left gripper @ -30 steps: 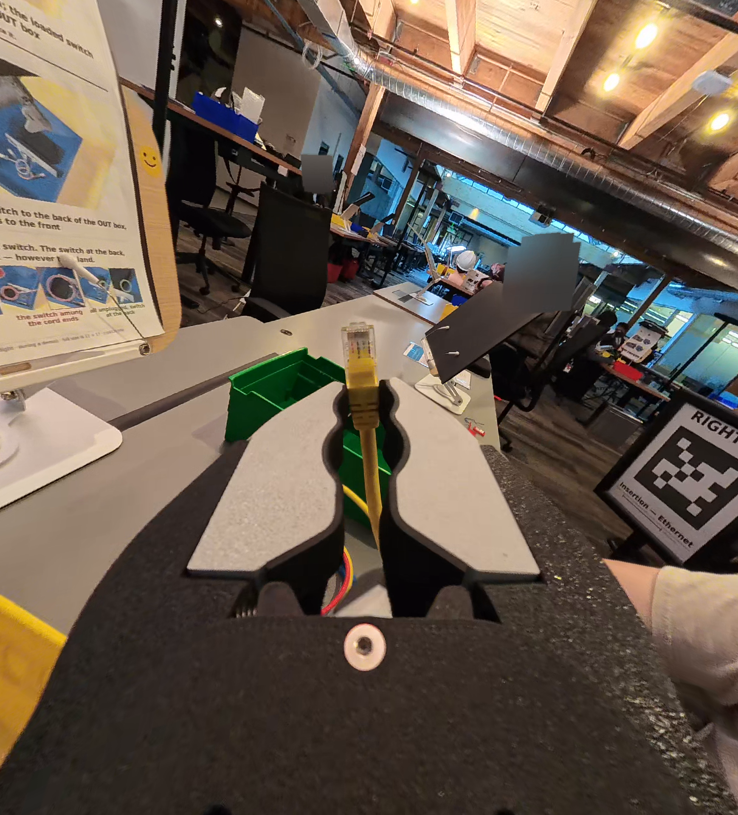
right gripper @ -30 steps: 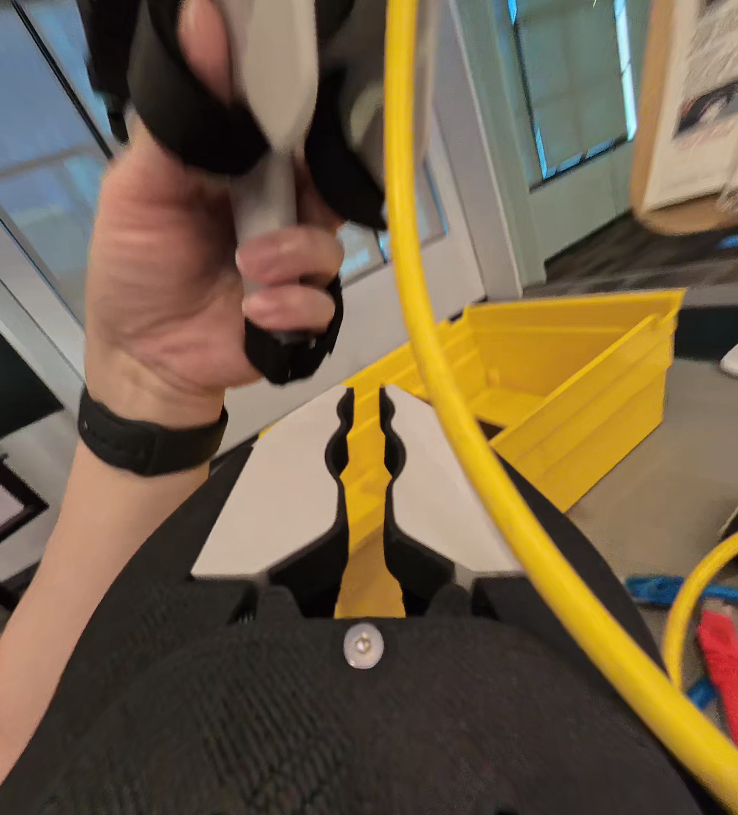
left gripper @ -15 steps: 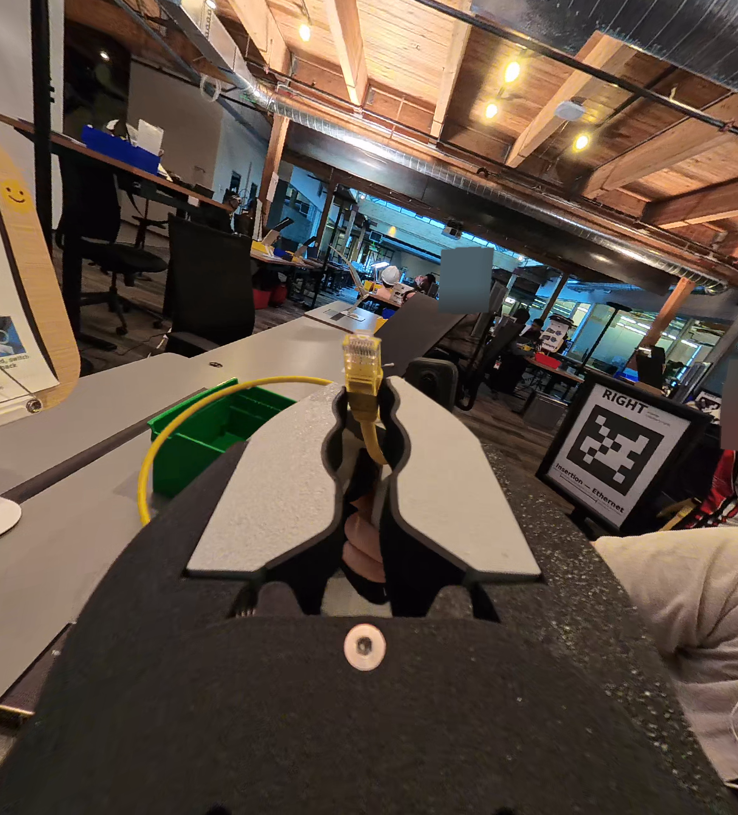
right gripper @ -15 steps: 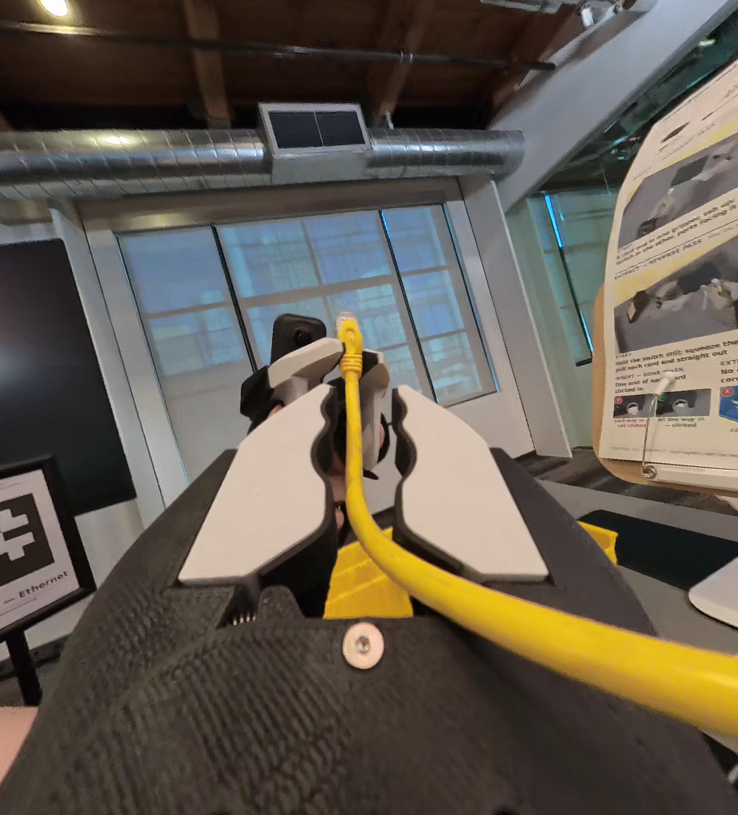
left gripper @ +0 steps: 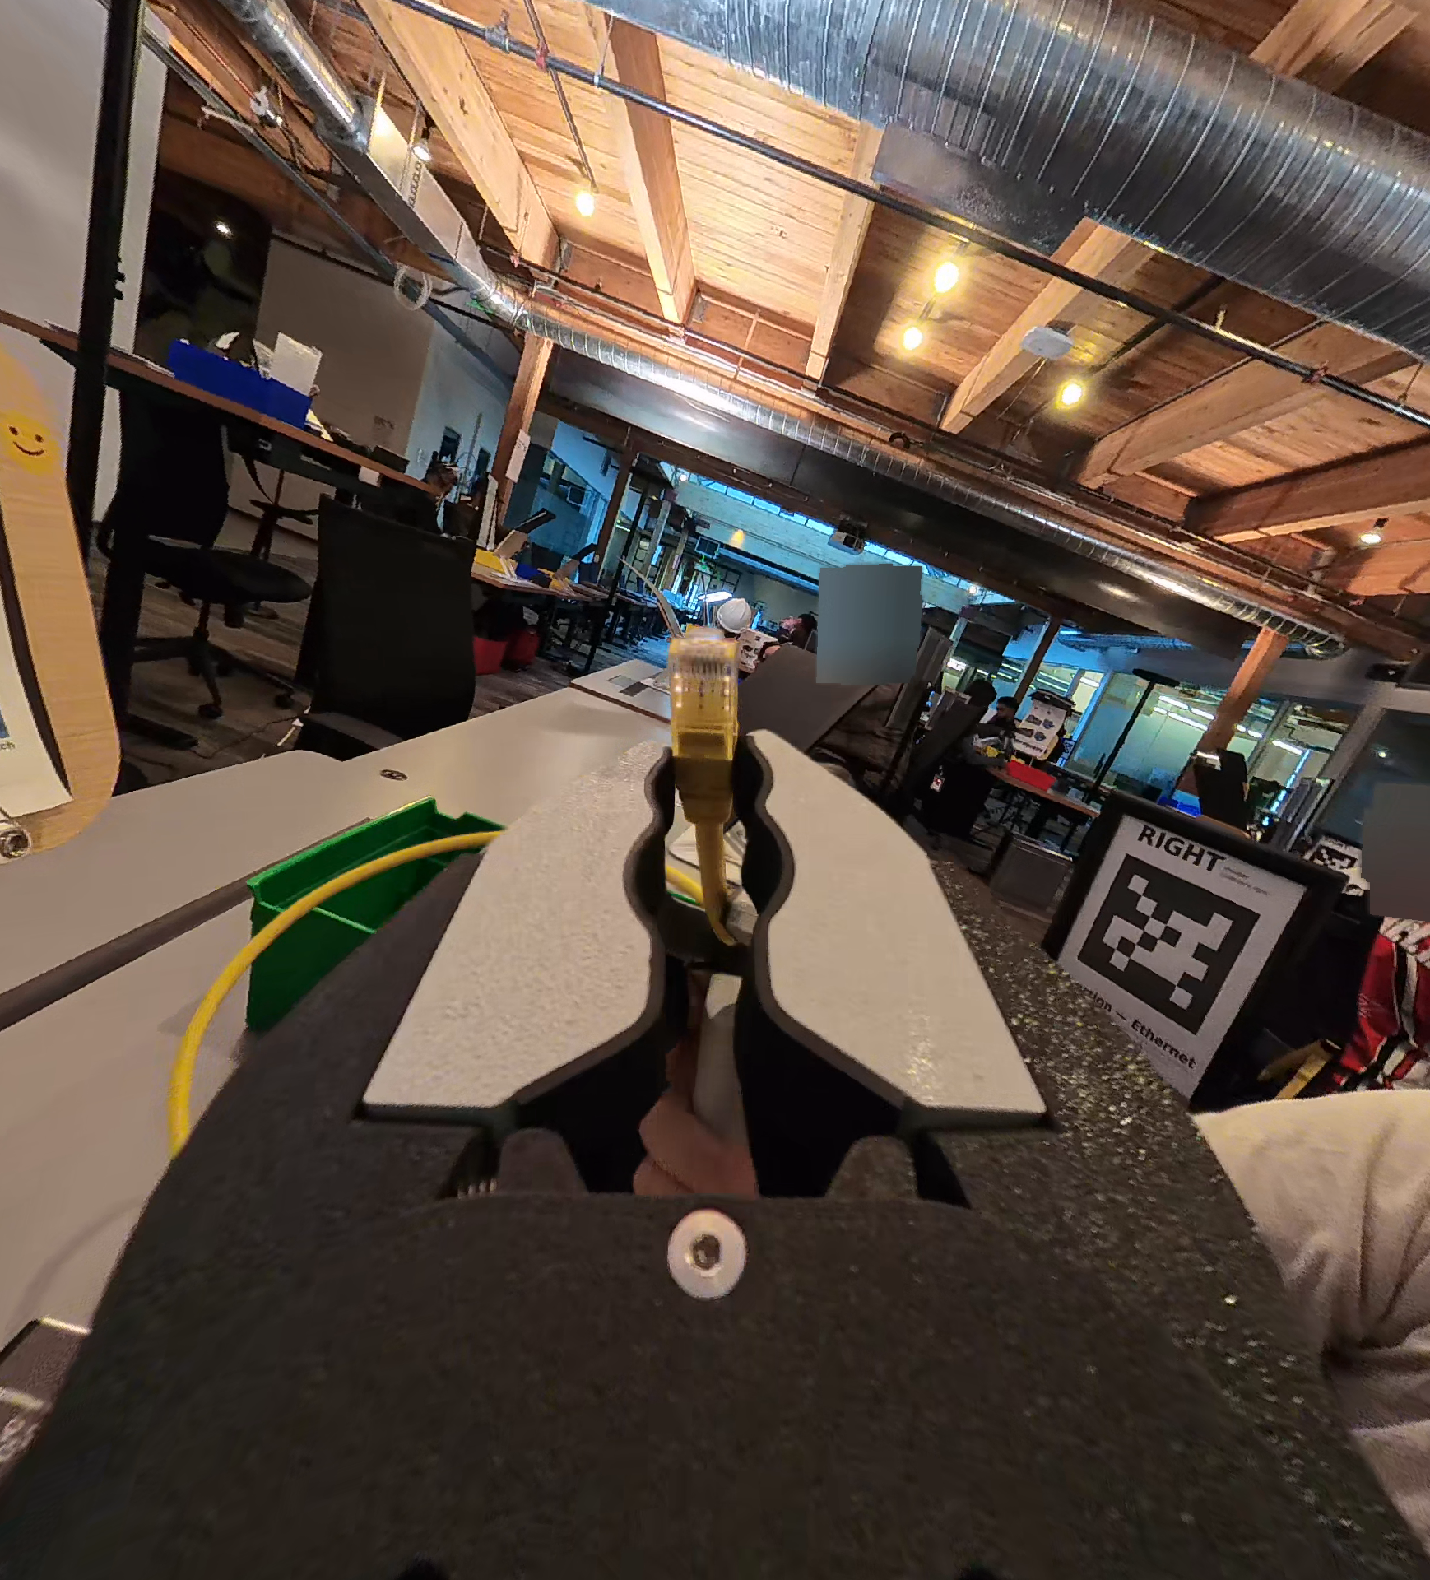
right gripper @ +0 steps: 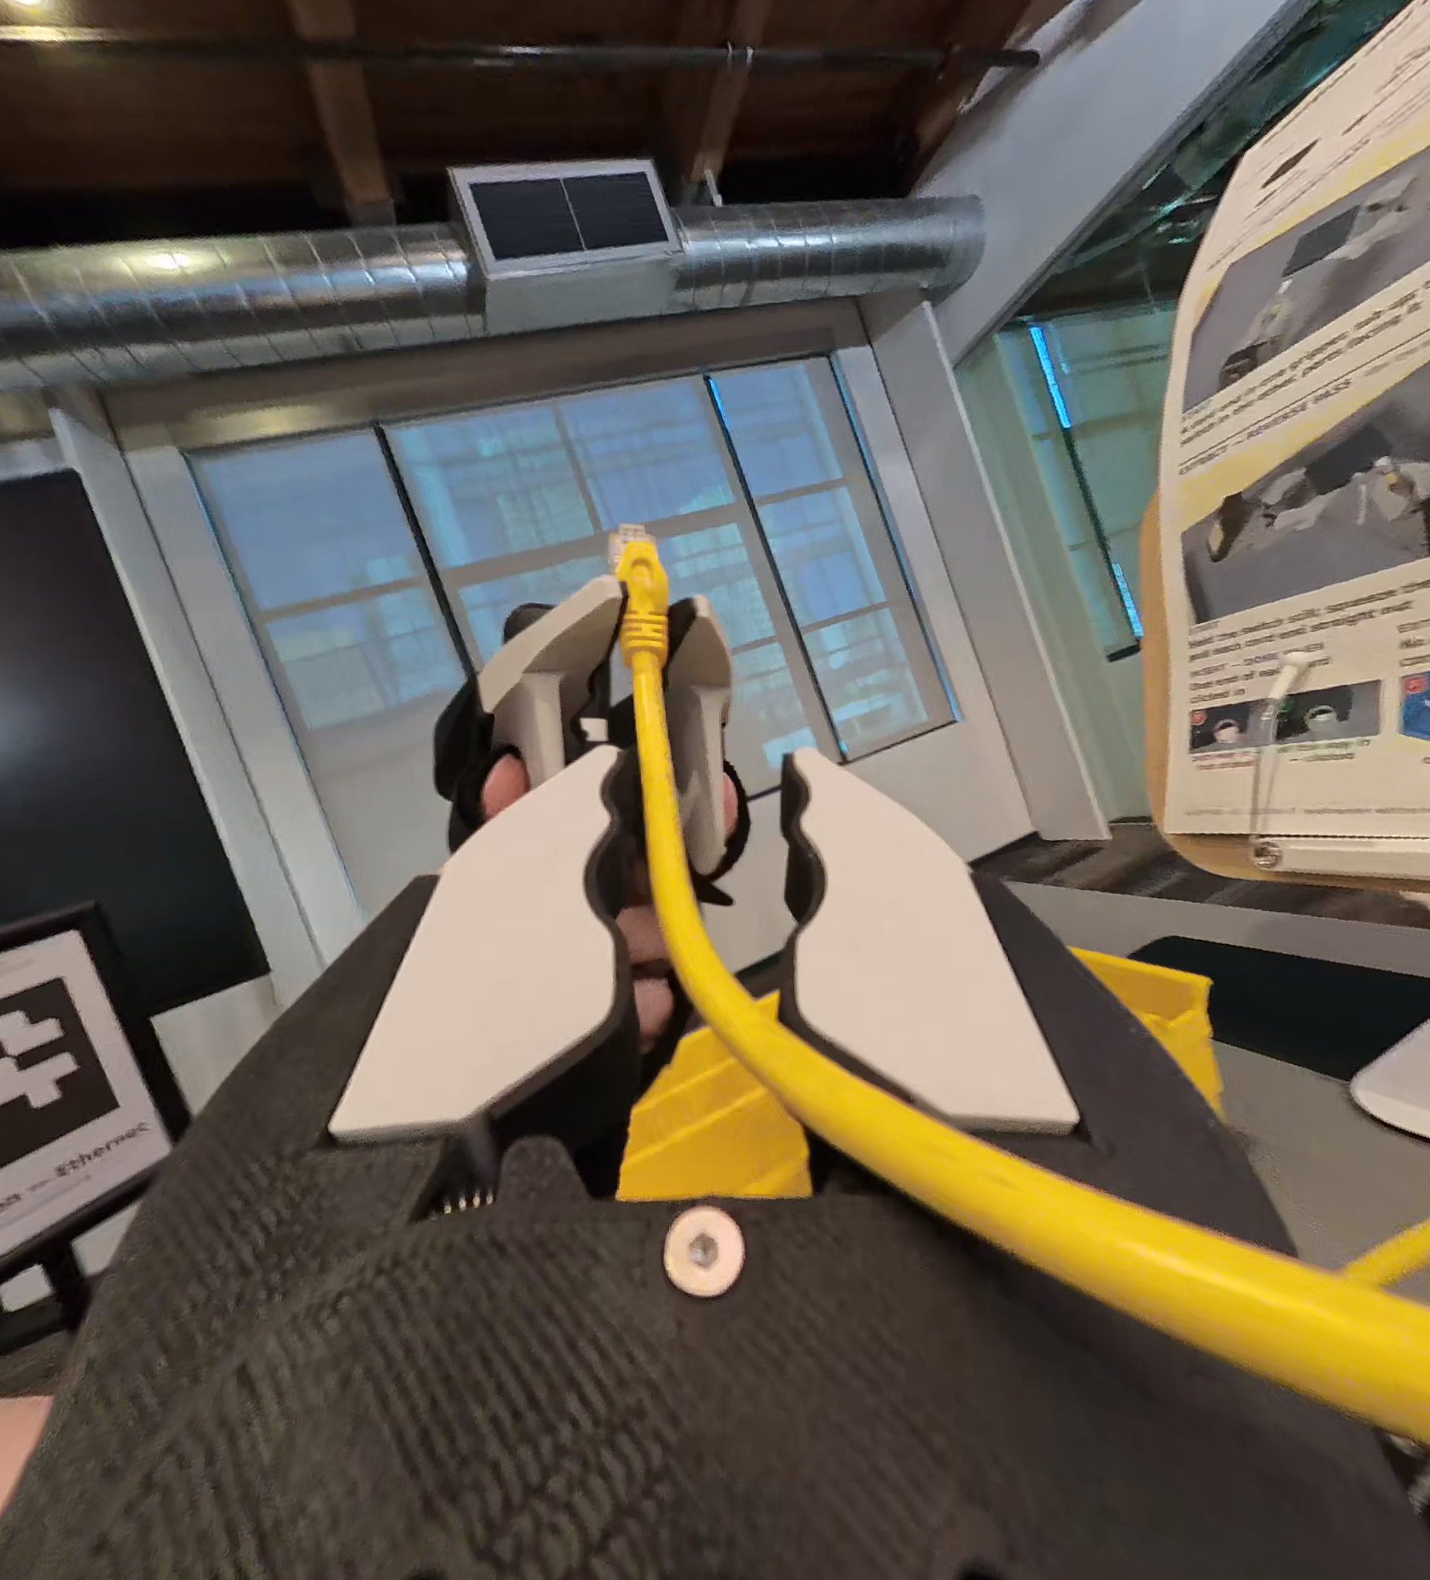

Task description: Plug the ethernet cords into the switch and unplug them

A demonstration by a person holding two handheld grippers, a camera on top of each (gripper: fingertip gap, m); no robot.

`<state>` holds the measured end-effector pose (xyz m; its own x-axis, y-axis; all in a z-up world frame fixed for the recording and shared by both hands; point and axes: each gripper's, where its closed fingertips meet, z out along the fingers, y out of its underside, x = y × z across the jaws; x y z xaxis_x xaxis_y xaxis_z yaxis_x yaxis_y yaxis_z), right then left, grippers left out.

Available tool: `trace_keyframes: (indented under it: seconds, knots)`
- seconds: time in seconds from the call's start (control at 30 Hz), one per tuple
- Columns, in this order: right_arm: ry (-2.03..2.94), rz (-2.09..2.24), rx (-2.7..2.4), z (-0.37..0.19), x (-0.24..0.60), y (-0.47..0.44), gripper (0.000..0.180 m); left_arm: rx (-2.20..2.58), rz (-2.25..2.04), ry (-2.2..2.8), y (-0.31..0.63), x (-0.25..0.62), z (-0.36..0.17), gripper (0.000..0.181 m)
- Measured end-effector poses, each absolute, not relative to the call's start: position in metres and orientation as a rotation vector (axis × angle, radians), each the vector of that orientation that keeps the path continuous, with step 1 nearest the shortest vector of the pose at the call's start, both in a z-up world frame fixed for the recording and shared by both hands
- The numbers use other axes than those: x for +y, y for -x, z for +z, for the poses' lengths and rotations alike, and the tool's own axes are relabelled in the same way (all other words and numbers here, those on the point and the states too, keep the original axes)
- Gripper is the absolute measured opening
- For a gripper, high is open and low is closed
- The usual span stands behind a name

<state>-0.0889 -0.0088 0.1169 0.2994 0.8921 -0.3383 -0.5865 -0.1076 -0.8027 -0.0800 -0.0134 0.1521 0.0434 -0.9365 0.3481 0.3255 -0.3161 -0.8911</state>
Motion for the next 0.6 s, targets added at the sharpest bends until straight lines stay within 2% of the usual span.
trace_keyframes:
  seconds: [0.2,0.47,0.57,0.6]
  knots:
    - [0.995,1.422,-0.318,0.131,-0.017,0.078,0.027,0.751,-1.540,1.251,0.068,-0.019,0.146,0.012]
    - [1.003,1.347,-0.435,0.136,-0.021,0.080,0.024,0.751,-1.569,1.226,0.067,-0.021,0.147,0.012]
    - [0.995,1.346,-0.466,0.136,-0.024,0.080,0.007,0.776,-1.563,1.223,0.065,-0.024,0.147,0.012]
    - [1.002,1.351,-0.476,0.136,-0.024,0.080,0.006,0.782,-1.560,1.220,0.065,-0.025,0.147,0.012]
